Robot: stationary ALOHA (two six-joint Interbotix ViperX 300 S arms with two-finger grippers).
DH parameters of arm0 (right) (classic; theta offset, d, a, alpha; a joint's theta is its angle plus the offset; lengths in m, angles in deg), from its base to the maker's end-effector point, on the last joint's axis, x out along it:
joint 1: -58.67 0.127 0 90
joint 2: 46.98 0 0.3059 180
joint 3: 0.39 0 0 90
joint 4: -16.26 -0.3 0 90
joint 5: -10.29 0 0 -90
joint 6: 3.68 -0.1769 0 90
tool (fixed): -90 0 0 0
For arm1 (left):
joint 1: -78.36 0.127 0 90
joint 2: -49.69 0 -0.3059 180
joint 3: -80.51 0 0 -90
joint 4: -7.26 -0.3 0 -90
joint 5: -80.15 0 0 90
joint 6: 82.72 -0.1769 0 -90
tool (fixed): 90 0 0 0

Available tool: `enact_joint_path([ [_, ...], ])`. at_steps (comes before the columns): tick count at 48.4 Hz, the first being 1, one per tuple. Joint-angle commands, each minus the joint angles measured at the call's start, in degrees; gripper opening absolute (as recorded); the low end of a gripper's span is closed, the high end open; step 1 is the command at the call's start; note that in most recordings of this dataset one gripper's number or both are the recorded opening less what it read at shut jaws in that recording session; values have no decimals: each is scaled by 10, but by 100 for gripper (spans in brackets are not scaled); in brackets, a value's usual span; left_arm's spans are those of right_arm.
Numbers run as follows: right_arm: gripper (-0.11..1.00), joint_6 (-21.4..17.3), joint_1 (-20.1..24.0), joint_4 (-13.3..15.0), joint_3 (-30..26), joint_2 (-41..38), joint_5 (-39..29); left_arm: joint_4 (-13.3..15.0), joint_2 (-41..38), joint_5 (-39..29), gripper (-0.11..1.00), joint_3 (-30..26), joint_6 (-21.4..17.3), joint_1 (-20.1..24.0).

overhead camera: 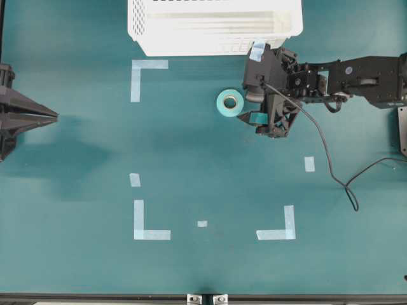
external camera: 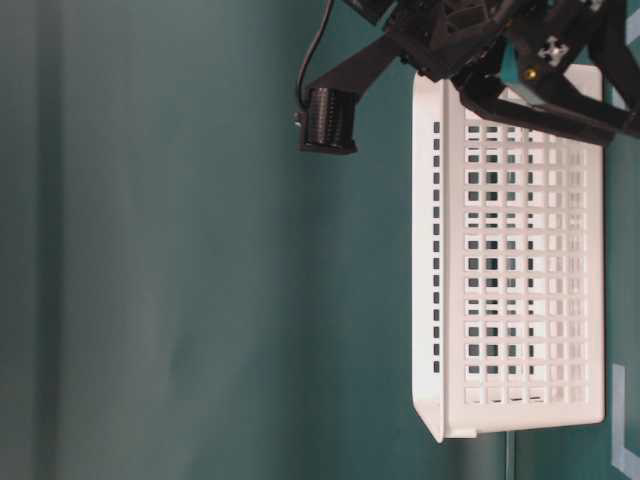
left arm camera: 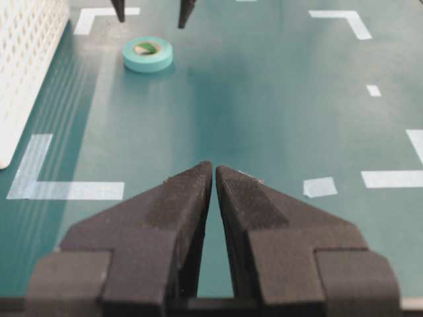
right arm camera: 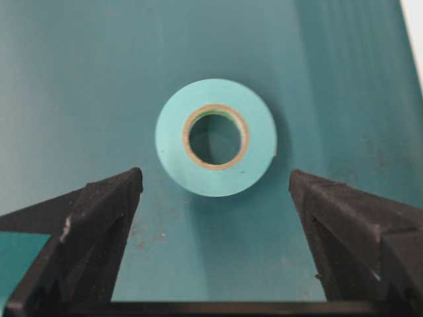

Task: Put the tape into the white basket.
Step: 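Lower the right gripper around the tape roll and close on it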

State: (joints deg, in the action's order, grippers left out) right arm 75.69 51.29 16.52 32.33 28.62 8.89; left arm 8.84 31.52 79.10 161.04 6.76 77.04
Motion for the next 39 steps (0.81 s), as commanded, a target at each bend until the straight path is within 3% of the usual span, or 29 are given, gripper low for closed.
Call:
enact_joint_path([
  [1, 97, -2, 4, 0, -11, 4, 4, -1, -5, 5, -7, -7, -1, 3],
  [39, 97, -2, 1, 1, -31, -21, 17, -1, -5, 5, -7, -7, 0, 3],
])
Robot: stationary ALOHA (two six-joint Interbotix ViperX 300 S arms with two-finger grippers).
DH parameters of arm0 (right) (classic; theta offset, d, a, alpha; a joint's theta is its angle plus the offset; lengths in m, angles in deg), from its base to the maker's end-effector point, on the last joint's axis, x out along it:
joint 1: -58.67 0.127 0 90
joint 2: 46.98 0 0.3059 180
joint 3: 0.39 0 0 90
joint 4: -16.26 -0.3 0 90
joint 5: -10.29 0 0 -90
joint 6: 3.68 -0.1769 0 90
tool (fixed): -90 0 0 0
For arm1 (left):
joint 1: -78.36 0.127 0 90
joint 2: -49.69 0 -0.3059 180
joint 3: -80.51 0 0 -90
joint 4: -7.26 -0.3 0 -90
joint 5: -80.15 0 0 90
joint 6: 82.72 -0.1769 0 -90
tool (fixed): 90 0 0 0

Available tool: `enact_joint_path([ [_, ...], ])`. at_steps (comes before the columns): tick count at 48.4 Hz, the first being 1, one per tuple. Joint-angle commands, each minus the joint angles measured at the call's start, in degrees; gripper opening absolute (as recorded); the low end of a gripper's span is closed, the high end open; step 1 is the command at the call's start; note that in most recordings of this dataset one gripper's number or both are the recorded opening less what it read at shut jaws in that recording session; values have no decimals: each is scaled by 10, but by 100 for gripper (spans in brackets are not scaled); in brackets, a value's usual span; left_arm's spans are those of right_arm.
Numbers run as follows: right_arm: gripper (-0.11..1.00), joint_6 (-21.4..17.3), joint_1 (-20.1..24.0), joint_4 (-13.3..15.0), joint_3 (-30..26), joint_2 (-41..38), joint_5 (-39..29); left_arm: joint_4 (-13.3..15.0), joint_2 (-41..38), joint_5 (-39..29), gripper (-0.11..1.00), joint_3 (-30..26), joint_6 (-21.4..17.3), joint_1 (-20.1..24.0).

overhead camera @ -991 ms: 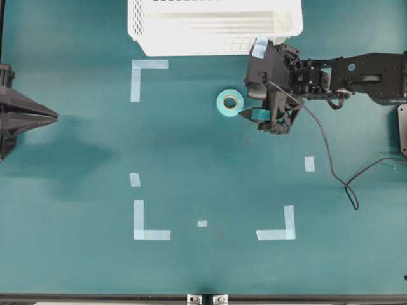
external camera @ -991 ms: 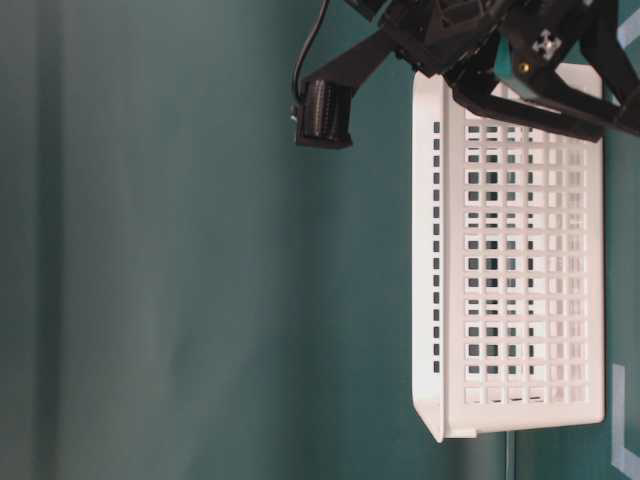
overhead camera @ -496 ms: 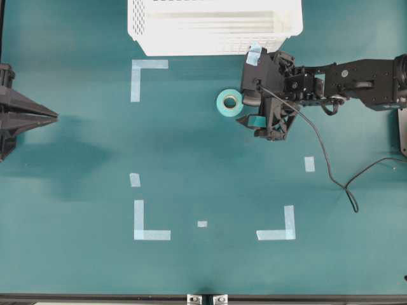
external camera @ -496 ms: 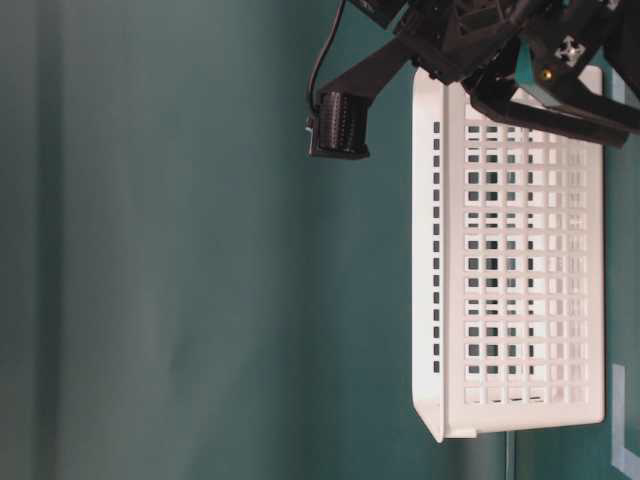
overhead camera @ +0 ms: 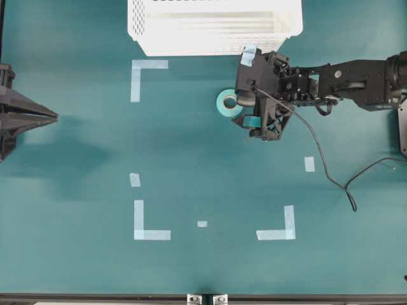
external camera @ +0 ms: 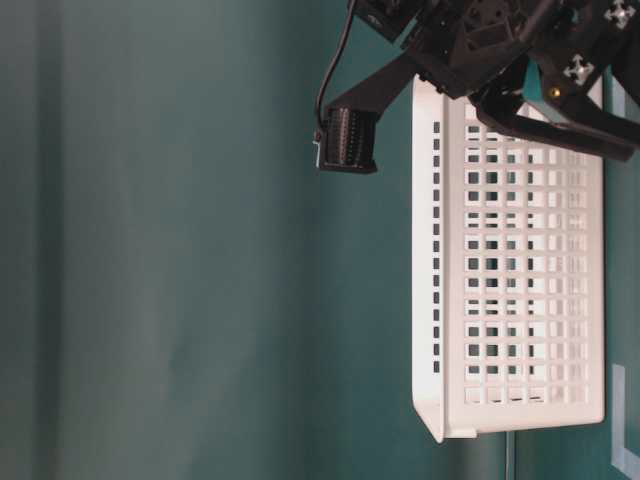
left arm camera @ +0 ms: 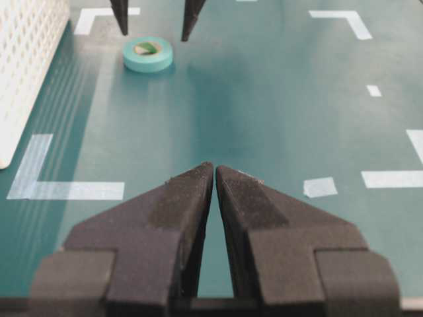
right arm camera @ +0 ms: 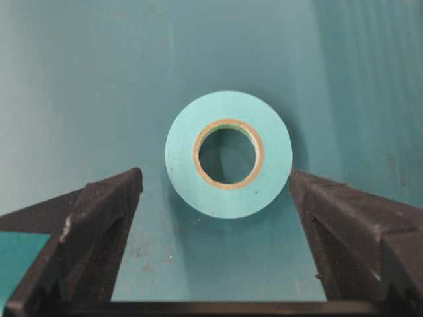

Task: Put the tape into the white basket.
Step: 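Lower the right gripper around the tape roll and close on it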

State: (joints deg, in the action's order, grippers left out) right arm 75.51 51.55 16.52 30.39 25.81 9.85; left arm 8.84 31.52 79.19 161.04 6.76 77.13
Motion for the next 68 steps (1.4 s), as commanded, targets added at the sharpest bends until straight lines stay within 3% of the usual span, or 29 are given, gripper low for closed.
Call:
enact_joint_path([
  [1, 97, 0, -3, 1, -11, 7, 8, -1, -5, 5, -7, -7, -1, 2],
  [60, 96, 1, -8, 1, -32, -39, 21, -1, -5, 5, -7, -7, -1, 2],
  [65, 94, 1, -11, 0, -33, -39, 19, -1, -5, 5, -7, -6, -1, 2],
  [68, 87, 1, -11, 1, -33, -39, 20, -1, -5, 5, -7, -7, -1, 2],
])
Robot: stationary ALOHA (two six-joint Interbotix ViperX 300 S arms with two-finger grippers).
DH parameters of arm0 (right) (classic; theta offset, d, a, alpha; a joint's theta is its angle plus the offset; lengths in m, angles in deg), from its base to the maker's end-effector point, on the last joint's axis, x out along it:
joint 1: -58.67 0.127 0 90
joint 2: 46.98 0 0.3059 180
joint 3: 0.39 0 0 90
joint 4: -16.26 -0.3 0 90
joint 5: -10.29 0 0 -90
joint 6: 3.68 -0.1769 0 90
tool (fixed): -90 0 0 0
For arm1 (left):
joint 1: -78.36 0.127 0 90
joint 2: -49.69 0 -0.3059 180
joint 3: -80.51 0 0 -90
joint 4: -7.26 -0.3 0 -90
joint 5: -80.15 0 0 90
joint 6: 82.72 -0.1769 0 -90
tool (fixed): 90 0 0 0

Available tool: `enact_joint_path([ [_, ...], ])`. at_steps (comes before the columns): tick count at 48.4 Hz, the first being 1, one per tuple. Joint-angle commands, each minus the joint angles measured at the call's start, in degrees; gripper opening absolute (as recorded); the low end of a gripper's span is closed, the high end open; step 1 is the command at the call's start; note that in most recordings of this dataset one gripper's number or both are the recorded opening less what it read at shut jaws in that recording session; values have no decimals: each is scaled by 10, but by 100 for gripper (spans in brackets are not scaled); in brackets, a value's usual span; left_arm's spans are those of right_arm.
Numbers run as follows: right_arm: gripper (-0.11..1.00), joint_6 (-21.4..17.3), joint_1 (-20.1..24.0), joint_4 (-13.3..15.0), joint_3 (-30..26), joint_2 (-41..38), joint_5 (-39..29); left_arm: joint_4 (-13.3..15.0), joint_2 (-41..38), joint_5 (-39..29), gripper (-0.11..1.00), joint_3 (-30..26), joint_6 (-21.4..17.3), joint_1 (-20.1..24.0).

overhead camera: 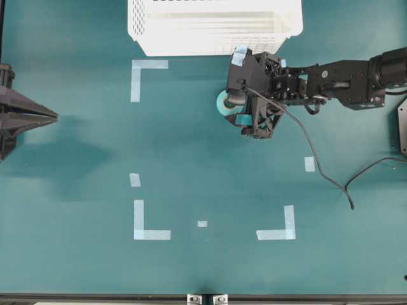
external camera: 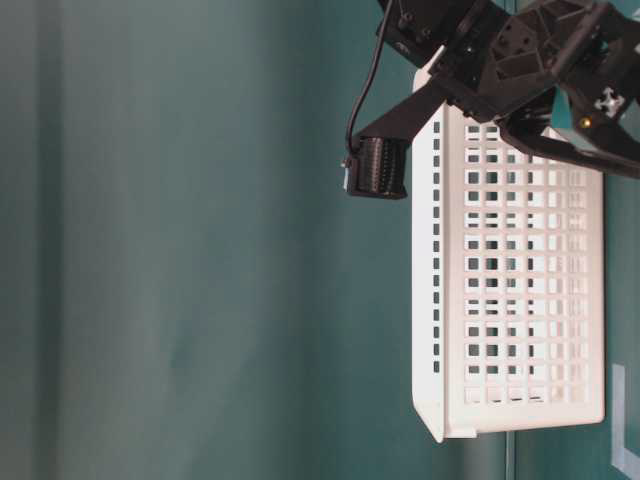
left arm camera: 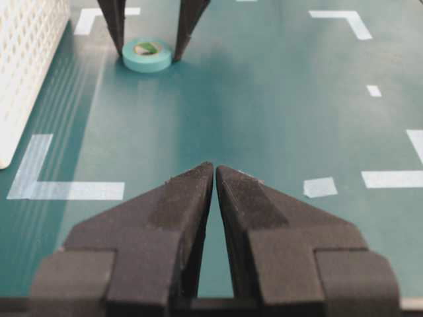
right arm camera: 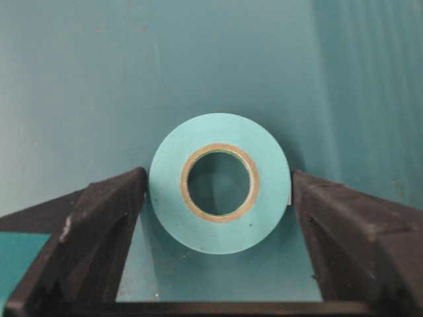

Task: Put the tape into the white basket.
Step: 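Lower the right gripper around the tape roll and close on it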

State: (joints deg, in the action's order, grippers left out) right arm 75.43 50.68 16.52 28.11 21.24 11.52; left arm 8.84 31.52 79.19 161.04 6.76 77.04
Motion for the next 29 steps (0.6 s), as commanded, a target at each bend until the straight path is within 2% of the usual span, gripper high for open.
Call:
enact_joint_path([
  [1, 82, 2, -2, 1, -10, 8, 4, 0, -5, 5, -7, -7, -1, 3],
  [4, 69, 3, -2, 1, -11, 8, 4, -1, -5, 5, -7, -7, -1, 3],
  [5, 68, 3, -3, 2, -11, 8, 5, -1, -5, 5, -7, -7, -1, 3],
  [16, 68, 3, -4, 24, -15, 11, 2, -1, -6, 5, -7, -7, -1, 3],
  [29, 68, 0, -4, 24, -16, 43, -16, -1, -5, 5, -7, -7, -1, 3],
])
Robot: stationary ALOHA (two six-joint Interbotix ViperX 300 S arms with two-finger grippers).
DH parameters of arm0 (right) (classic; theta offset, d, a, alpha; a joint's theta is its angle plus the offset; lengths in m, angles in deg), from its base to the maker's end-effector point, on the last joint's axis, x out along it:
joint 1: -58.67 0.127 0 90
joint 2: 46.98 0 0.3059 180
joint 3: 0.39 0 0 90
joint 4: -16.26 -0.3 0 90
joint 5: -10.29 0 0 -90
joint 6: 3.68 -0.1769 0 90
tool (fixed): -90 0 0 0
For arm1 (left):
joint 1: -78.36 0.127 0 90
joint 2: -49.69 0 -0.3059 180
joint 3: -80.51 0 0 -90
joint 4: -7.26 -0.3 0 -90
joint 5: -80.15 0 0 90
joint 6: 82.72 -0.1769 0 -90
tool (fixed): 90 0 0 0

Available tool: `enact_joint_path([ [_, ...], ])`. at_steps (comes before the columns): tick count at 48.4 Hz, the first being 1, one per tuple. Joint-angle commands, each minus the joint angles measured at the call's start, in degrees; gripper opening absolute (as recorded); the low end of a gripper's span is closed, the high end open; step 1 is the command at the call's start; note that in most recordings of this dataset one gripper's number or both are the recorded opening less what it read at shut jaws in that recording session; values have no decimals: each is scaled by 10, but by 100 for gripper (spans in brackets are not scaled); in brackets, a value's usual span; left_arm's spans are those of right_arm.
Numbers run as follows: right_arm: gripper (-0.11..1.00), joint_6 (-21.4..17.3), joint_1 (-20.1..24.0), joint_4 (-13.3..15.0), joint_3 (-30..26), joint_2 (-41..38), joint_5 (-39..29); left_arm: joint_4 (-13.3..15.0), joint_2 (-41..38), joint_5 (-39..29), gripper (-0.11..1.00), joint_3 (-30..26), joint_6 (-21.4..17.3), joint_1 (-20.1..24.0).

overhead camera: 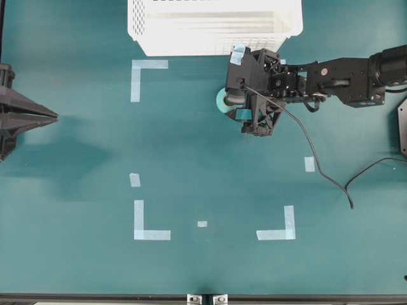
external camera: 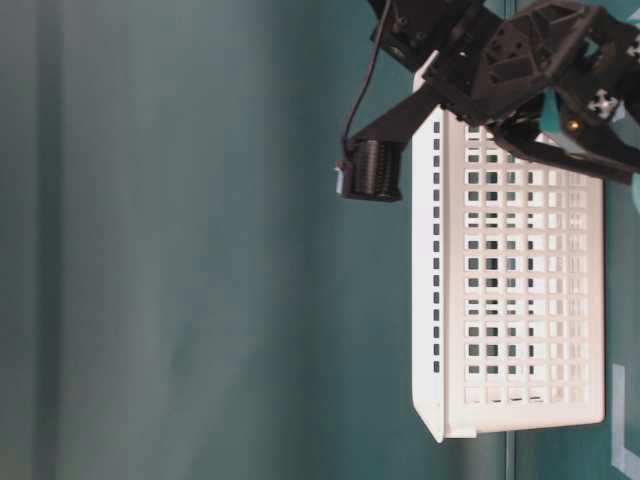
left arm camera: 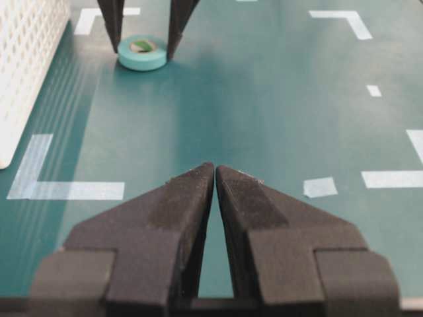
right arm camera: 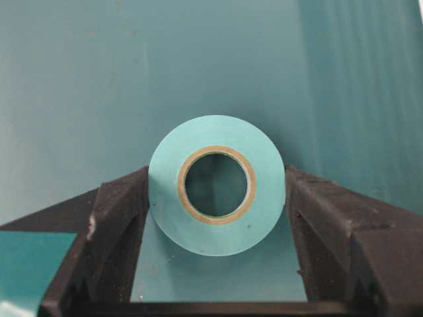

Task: Put the tape into the white basket.
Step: 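Lower the right gripper around the tape roll and close on it, then lift the tape roll with the right gripper toward the white basket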

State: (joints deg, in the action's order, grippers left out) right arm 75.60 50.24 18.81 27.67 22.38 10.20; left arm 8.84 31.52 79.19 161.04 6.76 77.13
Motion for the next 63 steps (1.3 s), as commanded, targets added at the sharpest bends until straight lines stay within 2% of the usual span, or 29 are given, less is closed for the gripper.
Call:
enact_joint_path([
  [1, 68, -2, 1, 0, -11, 35, -4, -1, -5, 5, -7, -7, -1, 2],
  [40, 68, -2, 1, 0, -25, 166, -85, -1, -5, 5, -7, -7, -2, 2],
  [63, 68, 0, -4, 7, -47, 193, -113, -1, -5, 5, -7, -7, -2, 3],
])
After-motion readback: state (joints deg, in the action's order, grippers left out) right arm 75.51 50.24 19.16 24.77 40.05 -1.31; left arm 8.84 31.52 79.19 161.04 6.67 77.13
